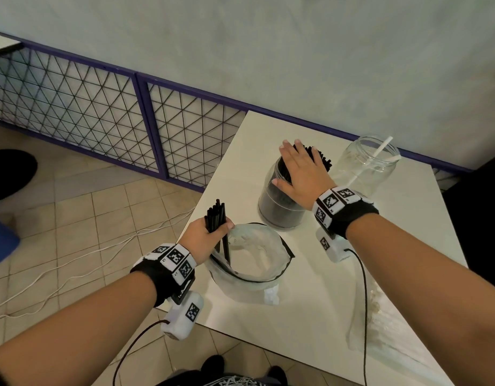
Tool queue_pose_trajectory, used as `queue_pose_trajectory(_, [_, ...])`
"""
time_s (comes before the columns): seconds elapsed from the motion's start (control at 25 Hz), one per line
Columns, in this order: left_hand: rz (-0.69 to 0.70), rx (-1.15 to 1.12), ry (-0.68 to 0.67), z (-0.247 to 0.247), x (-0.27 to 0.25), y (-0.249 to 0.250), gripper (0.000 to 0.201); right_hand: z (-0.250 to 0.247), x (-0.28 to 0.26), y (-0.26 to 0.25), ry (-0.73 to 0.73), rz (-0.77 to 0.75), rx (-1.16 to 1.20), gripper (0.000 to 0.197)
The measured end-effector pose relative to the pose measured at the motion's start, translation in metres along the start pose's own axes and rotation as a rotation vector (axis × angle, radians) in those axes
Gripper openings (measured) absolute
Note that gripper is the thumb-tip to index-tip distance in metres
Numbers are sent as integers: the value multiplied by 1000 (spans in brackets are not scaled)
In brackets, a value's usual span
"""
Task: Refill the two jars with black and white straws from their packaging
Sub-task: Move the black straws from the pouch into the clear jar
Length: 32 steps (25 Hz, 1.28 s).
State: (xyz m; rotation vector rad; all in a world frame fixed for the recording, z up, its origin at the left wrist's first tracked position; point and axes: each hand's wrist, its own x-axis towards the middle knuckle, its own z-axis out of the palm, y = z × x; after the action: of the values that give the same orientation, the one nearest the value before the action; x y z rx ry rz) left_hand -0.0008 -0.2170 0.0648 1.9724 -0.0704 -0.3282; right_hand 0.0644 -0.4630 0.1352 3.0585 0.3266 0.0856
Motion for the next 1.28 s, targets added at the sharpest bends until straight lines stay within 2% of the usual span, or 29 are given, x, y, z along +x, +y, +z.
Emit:
queue_pose_trajectory(0.08, [12, -10, -6, -1, 0, -2, 10, -5, -17, -21, 129, -32, 232, 78])
queue_pose_trajectory(0.12, [20, -25, -4, -1, 1, -4, 9, -4, -28, -34, 147, -42, 392, 82])
queue_pose_trajectory(0.24, [19, -17, -7, 2, 1, -14, 15, 7, -57, -80, -3, -25, 893, 92])
queue_pose_trajectory(0.32, [6, -21, -12, 7, 2, -21, 25, 15, -62, -106, -81, 5, 1100, 101])
queue_pose_trajectory(0.4, [22, -25, -26, 14, 2, -24, 36, 26, -57, -124, -107, 48, 1149, 101])
queue_pose_trajectory(0.44, [47, 5, -41, 17, 1, -25, 42, 31, -54, -130, -87, 87, 1167, 89])
queue_pose_trajectory(0.56, [125, 177, -70, 13, -3, -30, 69, 39, -50, -130, 80, 185, 1198, 27])
queue_pose_trajectory(0.64, [136, 211, -79, 4, -7, -36, 75, 38, -53, -118, 144, 189, 1220, 12])
queue_pose_trajectory(0.8, [391, 452, -52, -6, -14, -42, 40, 43, -72, -86, 314, 351, 1407, 10])
queue_pose_trajectory(0.88, [368, 571, -113, -4, -12, -41, 32, 55, -89, -79, 258, 425, 1331, 7])
queue_pose_trajectory(0.96, [268, 654, -198, 0, -7, -42, 37, 71, -102, -78, 155, 481, 1330, 9])
queue_pose_trajectory(1.08, [146, 647, -263, 5, -2, -40, 56, 88, -111, -78, 47, 516, 1372, 14])
queue_pose_trajectory(1.2, [152, 546, -247, 12, -2, -33, 65, 83, -107, -68, 40, 514, 1348, 3])
queue_pose_trajectory(1.28, [177, 477, -203, 15, -1, -23, 62, 59, -98, -56, 84, 448, 1328, 9])
